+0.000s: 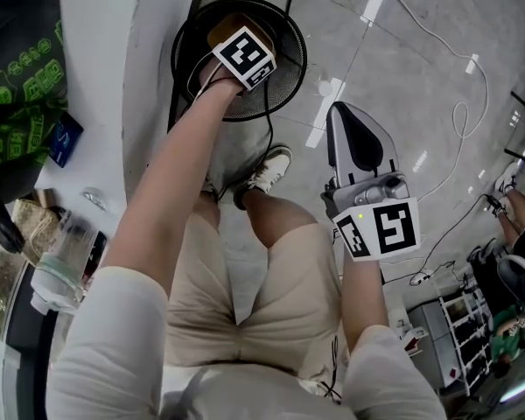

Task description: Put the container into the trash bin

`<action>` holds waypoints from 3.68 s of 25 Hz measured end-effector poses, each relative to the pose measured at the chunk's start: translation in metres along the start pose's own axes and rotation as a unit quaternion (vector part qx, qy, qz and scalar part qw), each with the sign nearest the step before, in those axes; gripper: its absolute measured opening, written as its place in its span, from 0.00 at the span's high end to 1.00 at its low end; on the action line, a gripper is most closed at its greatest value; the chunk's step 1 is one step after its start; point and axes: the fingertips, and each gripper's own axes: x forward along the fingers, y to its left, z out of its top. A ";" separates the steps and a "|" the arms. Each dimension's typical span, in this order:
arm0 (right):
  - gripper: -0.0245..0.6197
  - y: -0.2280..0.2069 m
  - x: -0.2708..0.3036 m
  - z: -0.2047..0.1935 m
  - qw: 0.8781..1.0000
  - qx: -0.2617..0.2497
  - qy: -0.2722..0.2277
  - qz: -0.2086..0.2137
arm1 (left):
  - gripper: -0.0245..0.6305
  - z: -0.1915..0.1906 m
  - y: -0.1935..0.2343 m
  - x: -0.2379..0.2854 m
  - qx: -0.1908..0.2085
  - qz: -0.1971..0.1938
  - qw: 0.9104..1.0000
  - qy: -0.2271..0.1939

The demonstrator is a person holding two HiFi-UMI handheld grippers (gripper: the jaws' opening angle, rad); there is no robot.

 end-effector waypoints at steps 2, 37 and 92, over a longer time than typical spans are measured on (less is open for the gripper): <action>0.96 0.000 -0.001 0.000 1.000 0.002 0.001 -0.001 | 0.91 0.002 -0.001 -0.002 0.002 -0.001 1.000 -0.005; 0.96 0.110 -0.125 0.199 0.998 -0.048 -0.032 0.010 | 0.94 0.014 -0.160 -0.277 -0.007 0.092 0.973 -0.211; 0.96 0.196 -0.416 0.524 0.959 -0.090 -0.266 -0.043 | 0.94 0.078 -0.501 -0.857 0.212 0.255 0.730 -0.598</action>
